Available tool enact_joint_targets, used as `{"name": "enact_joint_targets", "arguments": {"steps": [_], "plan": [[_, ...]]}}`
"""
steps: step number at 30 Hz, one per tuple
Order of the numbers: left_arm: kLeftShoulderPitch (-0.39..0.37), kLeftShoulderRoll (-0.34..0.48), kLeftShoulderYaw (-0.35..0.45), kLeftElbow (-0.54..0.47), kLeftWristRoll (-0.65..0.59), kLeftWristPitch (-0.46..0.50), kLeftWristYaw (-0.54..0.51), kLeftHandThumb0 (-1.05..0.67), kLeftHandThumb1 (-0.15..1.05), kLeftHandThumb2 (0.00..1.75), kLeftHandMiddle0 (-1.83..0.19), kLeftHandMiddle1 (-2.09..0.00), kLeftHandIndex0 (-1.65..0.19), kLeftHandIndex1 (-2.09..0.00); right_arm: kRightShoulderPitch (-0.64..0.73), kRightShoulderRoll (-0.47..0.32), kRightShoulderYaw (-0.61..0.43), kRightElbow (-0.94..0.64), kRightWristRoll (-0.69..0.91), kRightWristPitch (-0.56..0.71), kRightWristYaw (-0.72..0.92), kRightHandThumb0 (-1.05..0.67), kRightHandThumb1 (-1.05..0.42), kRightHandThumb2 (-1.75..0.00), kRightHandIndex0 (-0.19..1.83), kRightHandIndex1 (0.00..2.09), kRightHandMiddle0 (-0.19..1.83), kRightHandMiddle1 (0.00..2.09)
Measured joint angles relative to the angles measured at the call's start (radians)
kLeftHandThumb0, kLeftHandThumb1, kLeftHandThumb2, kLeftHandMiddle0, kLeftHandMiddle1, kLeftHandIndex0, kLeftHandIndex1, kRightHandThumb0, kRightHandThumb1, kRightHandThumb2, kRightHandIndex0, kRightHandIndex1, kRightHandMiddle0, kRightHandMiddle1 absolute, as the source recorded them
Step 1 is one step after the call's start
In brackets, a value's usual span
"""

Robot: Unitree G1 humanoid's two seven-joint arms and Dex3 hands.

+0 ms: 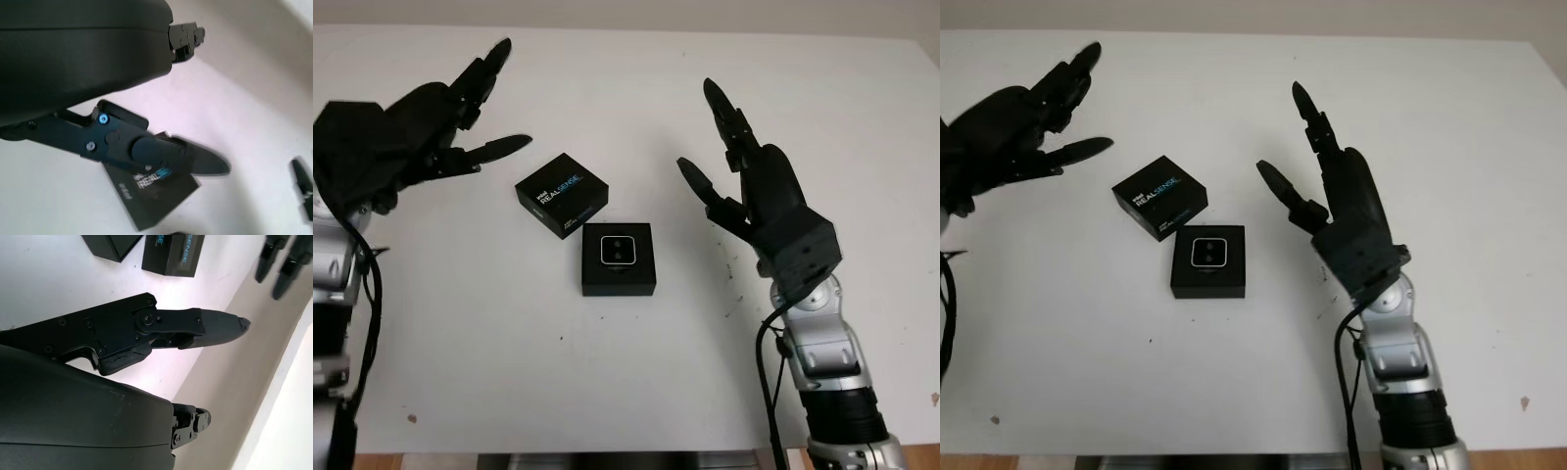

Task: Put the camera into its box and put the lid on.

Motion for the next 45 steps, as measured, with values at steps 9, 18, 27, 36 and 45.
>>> {"name": "enact_joint_targets", "arguments": {"steps": [9, 18, 27, 36, 45], "plan": [[-0.214, 0.034, -0.237, 0.231, 0.29, -0.4, -0.096, -0.66, 0.79, 0.05, 0.19, -0.01, 0.18, -0.01, -0.005, 0.001, -0.024, 0.003, 0.041, 0.08, 0.01, -0.75, -1.05, -0.42, 0.01, 0.06, 0.05, 0.08], [-0.295, 0.035, -0.322, 0.334, 0.467, -0.605, 0.01, -0.51, 0.73, 0.04, 0.17, -0.05, 0.13, -0.06, -0.003, 0.016, -0.057, -0.014, 0.136, 0.115, 0.014, -0.72, -1.05, -0.43, -0.01, 0.05, 0.03, 0.06], [-0.373, 0.023, -0.423, 0.458, 0.699, -0.746, 0.32, -0.55, 0.75, 0.06, 0.12, -0.07, 0.12, -0.06, 0.013, 0.02, -0.075, -0.014, 0.187, 0.124, 0.027, -0.69, -1.05, -0.48, -0.04, 0.04, -0.02, 0.04], [-0.421, -0.016, -0.469, 0.563, 0.729, -0.786, 0.412, -0.55, 0.79, 0.06, 0.01, -0.08, 0.04, -0.09, 0.024, 0.022, -0.091, -0.052, 0.215, 0.141, 0.02, -0.69, -1.05, -0.48, -0.05, 0.04, -0.01, 0.05], [-0.421, -0.038, -0.472, 0.568, 0.686, -0.765, 0.338, -0.52, 0.79, 0.06, -0.05, -0.07, -0.04, -0.09, 0.025, 0.022, -0.091, -0.053, 0.215, 0.15, 0.009, -0.68, -1.05, -0.47, -0.05, 0.05, -0.02, 0.05]]}}
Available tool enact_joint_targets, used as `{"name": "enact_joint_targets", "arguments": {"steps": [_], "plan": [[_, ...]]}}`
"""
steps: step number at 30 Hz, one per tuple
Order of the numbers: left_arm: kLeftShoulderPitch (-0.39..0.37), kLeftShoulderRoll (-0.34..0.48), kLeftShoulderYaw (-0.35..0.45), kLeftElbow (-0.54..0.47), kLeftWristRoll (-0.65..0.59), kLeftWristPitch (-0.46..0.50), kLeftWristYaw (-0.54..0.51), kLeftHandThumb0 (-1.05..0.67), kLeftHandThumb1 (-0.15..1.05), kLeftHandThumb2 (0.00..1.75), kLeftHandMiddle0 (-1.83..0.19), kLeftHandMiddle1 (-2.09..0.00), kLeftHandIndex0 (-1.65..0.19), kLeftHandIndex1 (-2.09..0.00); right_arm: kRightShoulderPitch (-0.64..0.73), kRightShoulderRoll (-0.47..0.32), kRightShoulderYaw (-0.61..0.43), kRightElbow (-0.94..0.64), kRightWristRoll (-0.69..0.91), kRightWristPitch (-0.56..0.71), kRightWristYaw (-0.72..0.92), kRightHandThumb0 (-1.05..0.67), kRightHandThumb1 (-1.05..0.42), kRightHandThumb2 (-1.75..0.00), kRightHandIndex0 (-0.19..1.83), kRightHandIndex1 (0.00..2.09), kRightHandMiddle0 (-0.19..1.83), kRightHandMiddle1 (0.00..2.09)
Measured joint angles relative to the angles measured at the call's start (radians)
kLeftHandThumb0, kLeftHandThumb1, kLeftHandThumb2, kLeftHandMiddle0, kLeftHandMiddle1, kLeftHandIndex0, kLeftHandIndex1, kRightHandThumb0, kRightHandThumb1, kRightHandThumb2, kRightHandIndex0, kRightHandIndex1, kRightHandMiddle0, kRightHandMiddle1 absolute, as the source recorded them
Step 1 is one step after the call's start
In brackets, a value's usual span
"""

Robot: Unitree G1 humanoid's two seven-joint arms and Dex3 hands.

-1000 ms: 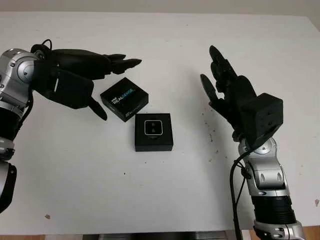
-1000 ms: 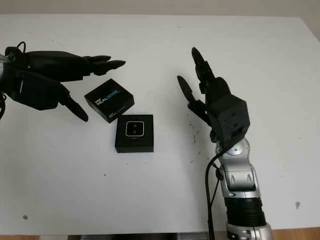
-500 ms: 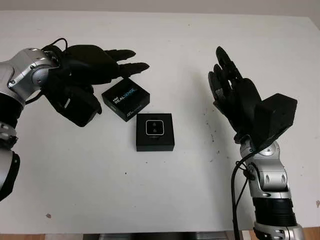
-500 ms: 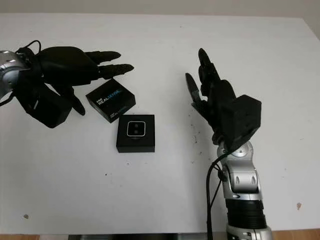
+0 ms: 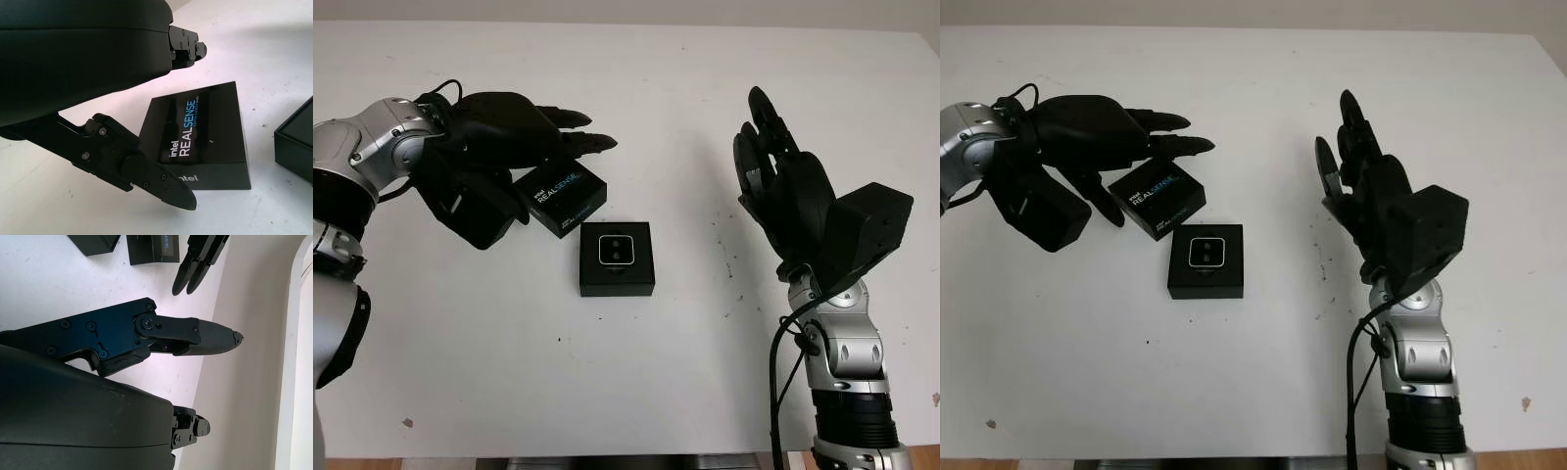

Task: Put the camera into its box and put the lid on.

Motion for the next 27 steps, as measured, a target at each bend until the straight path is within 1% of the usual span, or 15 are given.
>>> {"name": "enact_joint_targets", "arguments": {"steps": [6, 10, 13, 15, 18, 19, 20, 21, 22, 23, 24, 25, 26, 27], "plan": [[0.0, -0.011, 0.0, -0.003, -0.038, 0.035, -0.08, -0.48, 0.8, 0.06, -0.08, -0.07, -0.07, -0.09, 0.004, 0.0, 0.0, -0.004, 0.0, 0.01, -0.012, -0.65, -1.05, -0.46, -0.05, 0.05, -0.01, 0.05], [0.0, -0.013, 0.0, -0.008, -0.058, 0.042, -0.098, -0.42, 0.8, 0.05, -0.13, -0.08, -0.13, -0.1, 0.007, 0.0, 0.002, -0.016, -0.003, 0.019, -0.019, -0.66, -1.05, -0.46, -0.06, 0.05, -0.01, 0.05], [0.001, -0.019, 0.003, -0.005, -0.092, 0.027, -0.103, -0.35, 0.81, 0.06, -0.25, -0.11, -0.2, -0.13, 0.008, 0.0, 0.003, -0.026, -0.003, 0.021, -0.018, -0.64, -1.05, -0.45, -0.06, 0.04, -0.01, 0.05], [0.002, -0.025, 0.004, 0.001, -0.11, 0.015, -0.101, -0.32, 0.81, 0.06, -0.38, -0.15, -0.28, -0.16, 0.01, 0.0, 0.003, -0.027, -0.003, 0.022, -0.019, -0.65, -1.05, -0.45, -0.05, 0.05, -0.01, 0.05], [0.004, -0.027, 0.002, 0.009, -0.105, 0.002, -0.075, -0.32, 0.85, 0.07, -0.48, -0.19, -0.38, -0.2, 0.016, 0.0, 0.003, -0.027, -0.006, 0.022, -0.023, -0.67, -1.05, -0.43, -0.05, 0.05, 0.0, 0.06], [0.005, -0.027, 0.0, 0.013, -0.095, -0.004, -0.057, -0.32, 0.86, 0.06, -0.51, -0.24, -0.4, -0.21, 0.019, 0.0, 0.004, -0.027, -0.008, 0.022, -0.024, -0.67, -1.05, -0.43, -0.05, 0.05, 0.0, 0.05], [0.005, -0.027, -0.002, 0.017, -0.086, -0.012, -0.037, -0.31, 0.87, 0.06, -0.43, -0.6, -0.44, -0.23, 0.022, 0.0, 0.004, -0.027, -0.011, 0.022, -0.025, -0.68, -1.05, -0.43, -0.05, 0.05, 0.0, 0.06], [0.005, -0.027, -0.003, 0.021, -0.078, -0.022, -0.017, -0.31, 0.89, 0.06, -0.34, -1.07, -0.47, -0.28, 0.025, 0.0, 0.004, -0.027, -0.012, 0.022, -0.027, -0.67, -1.05, -0.42, -0.04, 0.05, 0.01, 0.06], [0.005, -0.027, -0.004, 0.023, -0.072, -0.031, 0.003, -0.31, 0.9, 0.06, -0.31, -1.25, -0.49, -0.31, 0.026, 0.001, 0.004, -0.027, -0.013, 0.022, -0.03, -0.67, -1.05, -0.41, -0.04, 0.06, 0.01, 0.06], [0.005, -0.027, -0.004, 0.026, -0.067, -0.041, 0.022, -0.31, 0.91, 0.06, -0.31, -1.34, -0.51, -0.35, 0.026, 0.001, 0.004, -0.027, -0.012, 0.022, -0.03, -0.67, -1.05, -0.41, -0.04, 0.06, 0.01, 0.06], [0.005, -0.027, -0.004, 0.029, -0.065, -0.047, 0.035, -0.29, 0.92, 0.06, -0.33, -1.34, -0.51, -0.48, 0.026, 0.002, 0.004, -0.028, -0.012, 0.022, -0.03, -0.67, -1.05, -0.41, -0.04, 0.06, 0.01, 0.06], [0.004, -0.027, -0.004, 0.033, -0.064, -0.053, 0.046, -0.28, 0.94, 0.06, -0.32, -1.41, -0.46, -0.76, 0.026, 0.004, 0.004, -0.029, -0.011, 0.022, -0.03, -0.68, -1.05, -0.4, -0.04, 0.06, 0.0, 0.06], [0.004, -0.027, -0.004, 0.037, -0.063, -0.056, 0.054, -0.27, 0.95, 0.06, -0.28, -1.58, -0.42, -0.95, 0.026, 0.005, 0.004, -0.029, -0.01, 0.022, -0.03, -0.69, -1.05, -0.39, -0.04, 0.05, 0.0, 0.06], [0.004, -0.027, -0.004, 0.041, -0.062, -0.059, 0.057, -0.26, 0.96, 0.06, -0.25, -1.81, -0.4, -1.12, 0.026, 0.005, 0.004, -0.031, -0.008, 0.027, -0.029, -0.69, -1.05, -0.38, -0.04, 0.05, 0.0, 0.06]]}}
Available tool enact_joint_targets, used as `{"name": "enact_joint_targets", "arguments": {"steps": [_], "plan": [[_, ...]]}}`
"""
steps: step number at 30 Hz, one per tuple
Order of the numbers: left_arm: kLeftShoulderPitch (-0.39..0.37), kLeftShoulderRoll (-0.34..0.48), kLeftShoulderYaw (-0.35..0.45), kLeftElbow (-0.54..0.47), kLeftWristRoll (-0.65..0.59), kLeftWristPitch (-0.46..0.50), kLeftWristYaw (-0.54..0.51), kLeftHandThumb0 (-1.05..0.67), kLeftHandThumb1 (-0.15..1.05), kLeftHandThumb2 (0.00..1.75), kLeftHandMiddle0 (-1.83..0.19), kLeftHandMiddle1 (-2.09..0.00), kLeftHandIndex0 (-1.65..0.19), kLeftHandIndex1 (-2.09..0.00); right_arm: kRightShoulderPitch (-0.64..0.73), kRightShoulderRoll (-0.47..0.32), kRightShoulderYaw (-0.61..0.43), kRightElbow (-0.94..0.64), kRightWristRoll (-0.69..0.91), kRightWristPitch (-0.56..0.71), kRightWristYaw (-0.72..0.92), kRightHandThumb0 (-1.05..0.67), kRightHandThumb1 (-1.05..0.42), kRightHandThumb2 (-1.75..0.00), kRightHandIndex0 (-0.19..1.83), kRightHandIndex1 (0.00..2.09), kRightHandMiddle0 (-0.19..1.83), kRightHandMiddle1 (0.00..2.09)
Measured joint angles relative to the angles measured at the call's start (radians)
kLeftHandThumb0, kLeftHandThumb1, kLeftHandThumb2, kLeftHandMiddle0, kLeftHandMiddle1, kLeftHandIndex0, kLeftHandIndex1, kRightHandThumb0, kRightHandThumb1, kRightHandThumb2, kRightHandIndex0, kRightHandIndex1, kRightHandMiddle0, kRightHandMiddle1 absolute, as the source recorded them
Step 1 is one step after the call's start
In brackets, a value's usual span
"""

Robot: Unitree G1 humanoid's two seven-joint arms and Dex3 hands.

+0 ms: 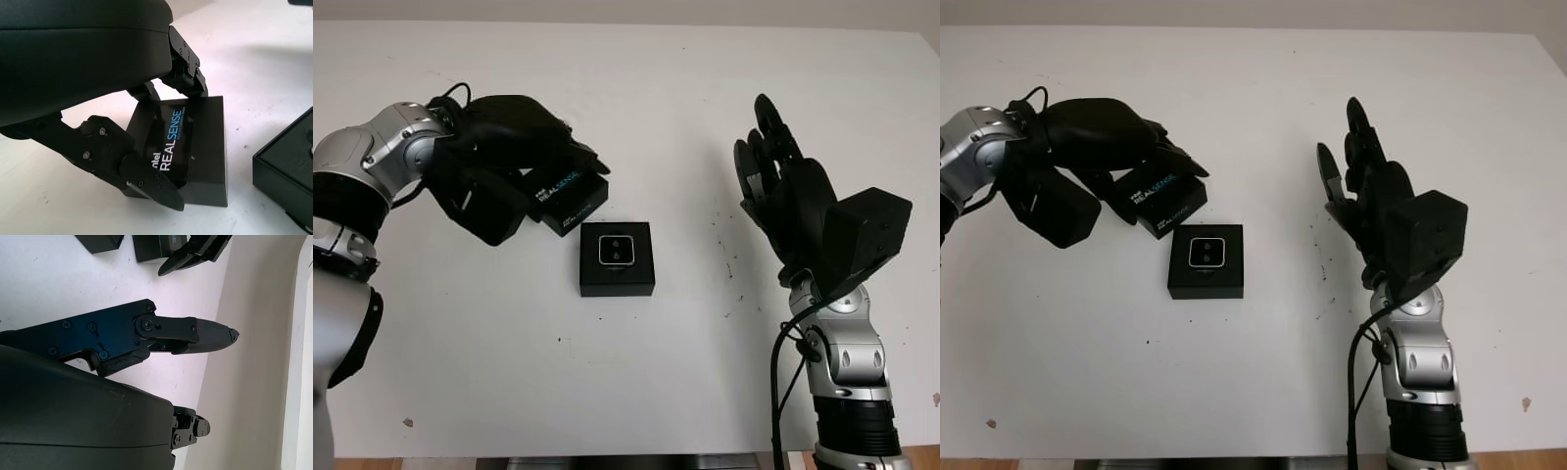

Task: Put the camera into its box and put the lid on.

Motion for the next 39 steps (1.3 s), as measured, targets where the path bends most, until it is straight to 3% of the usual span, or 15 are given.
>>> {"name": "enact_joint_targets", "arguments": {"steps": [2, 5, 9, 11, 13, 16, 23, 28, 33, 39], "plan": [[0.0, 0.0, 0.0, 0.001, 0.0, -0.004, 0.004, -0.25, 0.98, 0.06, -0.25, -1.95, -0.4, -1.22, 0.0, 0.001, 0.0, -0.002, 0.001, 0.013, -0.002, -0.69, -1.05, -0.38, -0.04, 0.06, 0.01, 0.06], [-0.002, 0.0, -0.001, 0.0, 0.009, -0.003, 0.01, -0.26, 1.02, 0.06, -0.24, -1.99, -0.37, -1.22, 0.0, 0.002, 0.003, -0.003, 0.0, 0.024, -0.002, -0.69, -1.05, -0.37, -0.04, 0.05, 0.0, 0.06], [-0.006, 0.0, -0.005, -0.006, 0.035, 0.013, 0.017, -0.3, 1.04, 0.09, -0.29, -1.91, -0.36, -1.17, 0.002, 0.002, 0.005, -0.009, 0.0, 0.035, -0.001, -0.69, -1.05, -0.37, -0.05, 0.05, 0.01, 0.06], [-0.006, 0.002, -0.007, -0.012, 0.055, 0.023, 0.035, -0.33, 1.05, 0.15, -0.3, -1.86, -0.32, -1.25, 0.002, 0.002, 0.004, -0.016, 0.001, 0.045, -0.001, -0.68, -1.05, -0.37, -0.05, 0.05, 0.01, 0.06], [-0.006, 0.004, -0.015, -0.024, 0.08, 0.038, 0.055, -0.35, 1.05, 0.23, -0.29, -2.04, -0.16, -1.81, 0.002, 0.002, 0.005, -0.017, 0.001, 0.049, -0.002, -0.68, -1.05, -0.37, -0.05, 0.05, 0.02, 0.06], [-0.006, 0.004, -0.022, -0.047, 0.105, 0.082, 0.061, -0.34, 1.05, 0.3, -0.34, -2.09, -0.12, -2.06, 0.002, 0.002, 0.007, -0.017, -0.005, 0.056, -0.003, -0.68, -1.05, -0.37, -0.05, 0.05, 0.02, 0.06], [0.017, 0.002, -0.022, -0.13, 0.11, 0.228, 0.026, -0.29, 1.05, 0.38, -0.33, -2.09, 0.08, -2.09, 0.004, 0.003, 0.009, -0.018, -0.005, 0.055, 0.001, -0.68, -1.05, -0.36, -0.03, 0.06, 0.04, 0.07], [0.068, -0.002, 0.019, -0.203, 0.054, 0.334, 0.008, -0.28, 1.05, 0.37, -0.37, -2.09, -0.02, -2.09, 0.005, 0.004, 0.009, -0.019, -0.002, 0.054, 0.004, -0.69, -1.05, -0.35, -0.02, 0.06, 0.04, 0.07], [0.102, -0.021, 0.054, -0.261, 0.016, 0.435, -0.012, -0.25, 1.05, 0.37, -0.63, -2.09, -0.08, -2.09, 0.005, 0.004, 0.014, -0.019, -0.004, 0.054, 0.003, -0.7, -1.05, -0.35, -0.01, 0.07, 0.04, 0.07], [0.137, -0.022, 0.082, -0.369, -0.045, 0.537, -0.144, -0.25, 1.05, 0.37, -0.54, -2.09, -0.09, -2.09, 0.005, 0.015, 0.02, -0.019, -0.005, 0.055, -0.001, -0.7, -1.05, -0.34, -0.02, 0.06, 0.04, 0.07]]}}
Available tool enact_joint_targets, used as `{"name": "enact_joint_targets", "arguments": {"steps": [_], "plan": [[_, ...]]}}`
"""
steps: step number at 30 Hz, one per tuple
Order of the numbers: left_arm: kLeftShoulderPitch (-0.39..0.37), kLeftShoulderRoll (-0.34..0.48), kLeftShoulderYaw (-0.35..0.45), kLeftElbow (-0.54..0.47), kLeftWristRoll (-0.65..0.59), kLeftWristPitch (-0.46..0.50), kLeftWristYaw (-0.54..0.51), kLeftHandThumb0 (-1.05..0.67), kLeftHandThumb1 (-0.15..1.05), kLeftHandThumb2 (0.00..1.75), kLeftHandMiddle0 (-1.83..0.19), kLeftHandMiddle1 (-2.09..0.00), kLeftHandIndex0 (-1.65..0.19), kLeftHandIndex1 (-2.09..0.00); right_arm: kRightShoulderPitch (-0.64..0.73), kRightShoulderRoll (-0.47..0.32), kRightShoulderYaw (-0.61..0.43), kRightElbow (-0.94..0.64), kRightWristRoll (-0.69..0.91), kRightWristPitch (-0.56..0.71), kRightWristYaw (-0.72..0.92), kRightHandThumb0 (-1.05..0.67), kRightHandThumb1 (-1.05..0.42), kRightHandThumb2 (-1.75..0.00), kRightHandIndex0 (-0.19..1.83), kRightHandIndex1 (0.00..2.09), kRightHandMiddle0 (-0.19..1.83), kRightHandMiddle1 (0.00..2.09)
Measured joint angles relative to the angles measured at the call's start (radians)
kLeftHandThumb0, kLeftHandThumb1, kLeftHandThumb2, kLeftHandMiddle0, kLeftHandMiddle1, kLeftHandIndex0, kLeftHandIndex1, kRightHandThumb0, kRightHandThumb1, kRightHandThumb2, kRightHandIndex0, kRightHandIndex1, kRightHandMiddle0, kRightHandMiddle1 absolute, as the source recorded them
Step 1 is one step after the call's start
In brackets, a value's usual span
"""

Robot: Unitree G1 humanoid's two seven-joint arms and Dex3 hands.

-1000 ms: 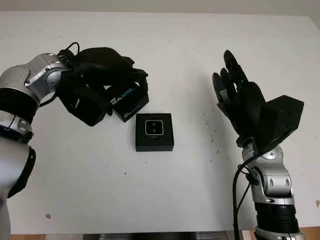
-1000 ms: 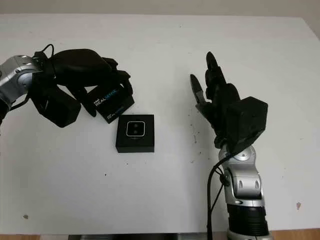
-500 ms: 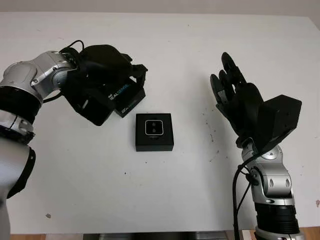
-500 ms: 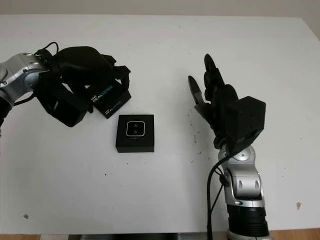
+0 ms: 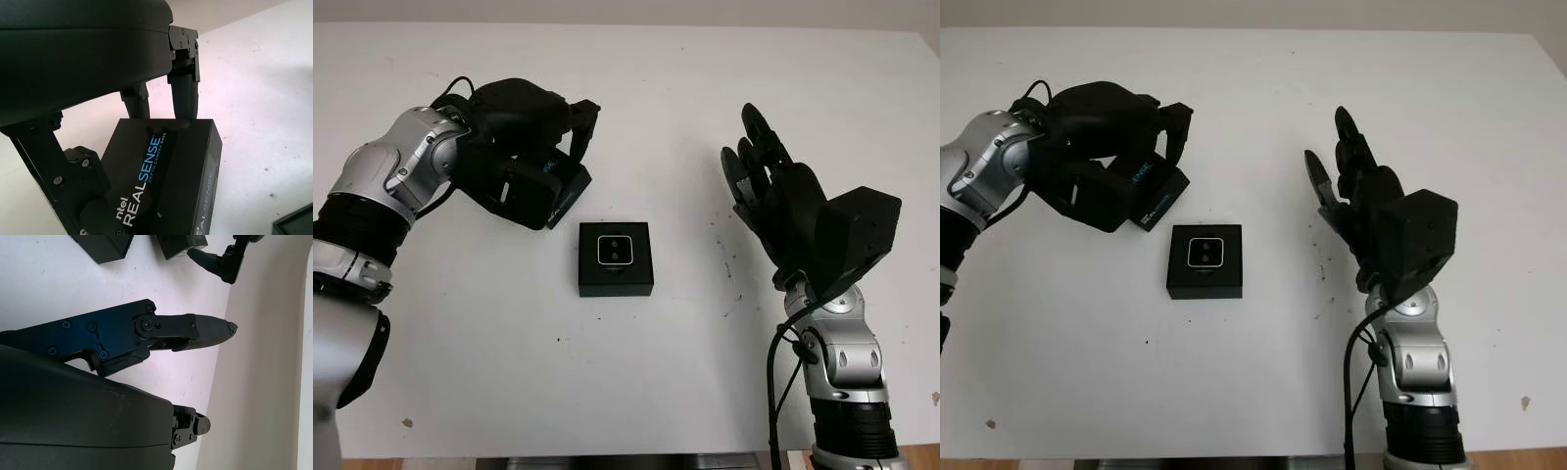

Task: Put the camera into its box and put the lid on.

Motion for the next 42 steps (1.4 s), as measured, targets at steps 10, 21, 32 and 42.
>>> {"name": "enact_joint_targets", "arguments": {"steps": [10, 21, 32, 42], "plan": [[0.03, 0.003, 0.046, -0.103, -0.152, 0.064, -0.207, -0.27, 1.05, 0.36, -0.43, -2.09, -0.16, -2.09, 0.0, 0.003, 0.0, -0.001, 0.006, 0.012, 0.001, -0.69, -1.05, -0.33, -0.04, 0.05, 0.02, 0.06], [0.055, 0.024, 0.077, -0.179, -0.181, -0.023, -0.198, -0.28, 1.05, 0.34, -0.44, -2.09, -0.12, -2.09, 0.001, 0.009, 0.001, -0.009, 0.009, 0.022, -0.001, -0.68, -1.05, -0.33, -0.03, 0.06, 0.04, 0.06], [0.077, 0.016, 0.134, -0.408, -0.331, 0.232, -0.376, -0.27, 1.05, 0.33, -0.47, -2.09, -0.12, -2.09, 0.005, 0.01, 0.005, -0.01, 0.002, 0.011, 0.002, -0.68, -1.05, -0.34, -0.02, 0.06, 0.05, 0.06], [0.106, 0.024, 0.145, -0.479, -0.411, 0.017, -0.404, -0.32, 1.05, 0.39, -0.61, -2.09, -0.07, -2.09, 0.01, 0.018, 0.01, -0.01, -0.003, -0.005, 0.003, -0.68, -1.05, -0.35, -0.03, 0.05, 0.05, 0.06]]}}
